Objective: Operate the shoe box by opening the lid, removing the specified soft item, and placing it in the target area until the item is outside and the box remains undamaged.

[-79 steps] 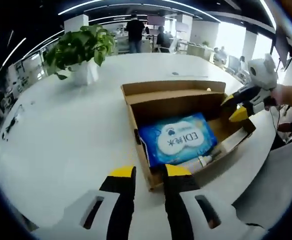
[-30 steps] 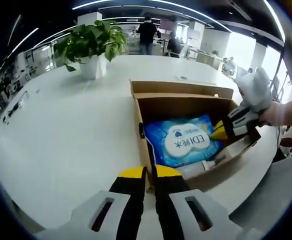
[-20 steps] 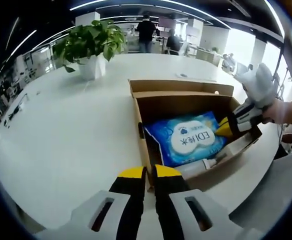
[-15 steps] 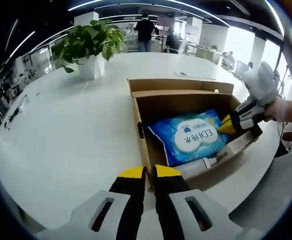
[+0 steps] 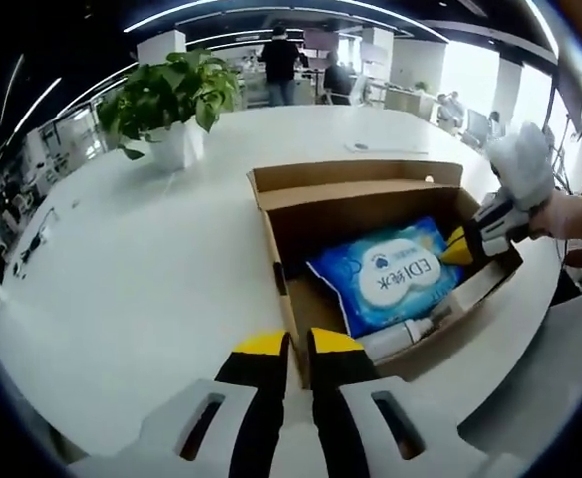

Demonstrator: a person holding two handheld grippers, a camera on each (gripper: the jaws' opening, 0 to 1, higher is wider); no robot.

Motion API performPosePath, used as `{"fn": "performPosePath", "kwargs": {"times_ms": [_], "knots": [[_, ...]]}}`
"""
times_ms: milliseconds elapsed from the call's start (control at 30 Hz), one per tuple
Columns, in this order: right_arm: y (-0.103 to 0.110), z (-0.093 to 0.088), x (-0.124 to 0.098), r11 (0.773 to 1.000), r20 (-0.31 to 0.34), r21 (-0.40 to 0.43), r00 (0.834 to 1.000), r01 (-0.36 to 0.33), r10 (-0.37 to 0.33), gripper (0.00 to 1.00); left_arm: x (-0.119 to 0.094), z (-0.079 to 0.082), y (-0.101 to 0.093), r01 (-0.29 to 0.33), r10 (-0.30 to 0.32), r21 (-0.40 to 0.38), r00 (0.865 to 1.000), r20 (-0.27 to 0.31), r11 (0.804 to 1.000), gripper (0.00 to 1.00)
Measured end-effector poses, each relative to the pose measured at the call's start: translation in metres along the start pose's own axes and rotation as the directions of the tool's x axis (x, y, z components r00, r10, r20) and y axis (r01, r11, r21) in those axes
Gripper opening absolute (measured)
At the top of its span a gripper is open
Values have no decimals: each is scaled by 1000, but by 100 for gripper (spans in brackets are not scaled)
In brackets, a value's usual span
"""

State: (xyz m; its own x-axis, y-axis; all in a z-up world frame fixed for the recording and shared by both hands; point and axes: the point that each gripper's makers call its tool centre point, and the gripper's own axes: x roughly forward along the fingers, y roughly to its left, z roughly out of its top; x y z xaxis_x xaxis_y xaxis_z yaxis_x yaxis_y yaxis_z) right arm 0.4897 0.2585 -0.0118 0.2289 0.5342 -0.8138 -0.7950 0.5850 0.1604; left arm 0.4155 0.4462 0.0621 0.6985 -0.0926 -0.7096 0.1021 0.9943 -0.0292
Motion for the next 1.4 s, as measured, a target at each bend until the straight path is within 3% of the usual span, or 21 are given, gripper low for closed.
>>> {"fn": "performPosePath", "kwargs": {"times_ms": [267, 700, 1000, 1300, 1400], "knots": [[0, 0, 0, 1000, 1, 3, 1000, -3, 3, 0, 8, 19, -14, 42, -42, 49, 999, -10, 998, 6], [1, 0, 0, 1000, 5, 4, 1000, -2, 2, 0, 44, 8, -45, 131, -116, 94, 982, -147, 987, 11], [1, 0, 0, 1000, 10, -14, 1000, 4, -4, 0, 64, -16, -44, 102, -93, 17, 960, -265, 995, 16], [1, 0, -1, 1000, 13, -12, 1000, 4, -4, 0, 79, -24, -53, 127, -128, -25, 943, -306, 992, 16], [1, 0, -1, 1000, 13, -5, 1000, 3, -3, 0, 85, -27, -58, 139, -156, -77, 938, -310, 987, 16]]}}
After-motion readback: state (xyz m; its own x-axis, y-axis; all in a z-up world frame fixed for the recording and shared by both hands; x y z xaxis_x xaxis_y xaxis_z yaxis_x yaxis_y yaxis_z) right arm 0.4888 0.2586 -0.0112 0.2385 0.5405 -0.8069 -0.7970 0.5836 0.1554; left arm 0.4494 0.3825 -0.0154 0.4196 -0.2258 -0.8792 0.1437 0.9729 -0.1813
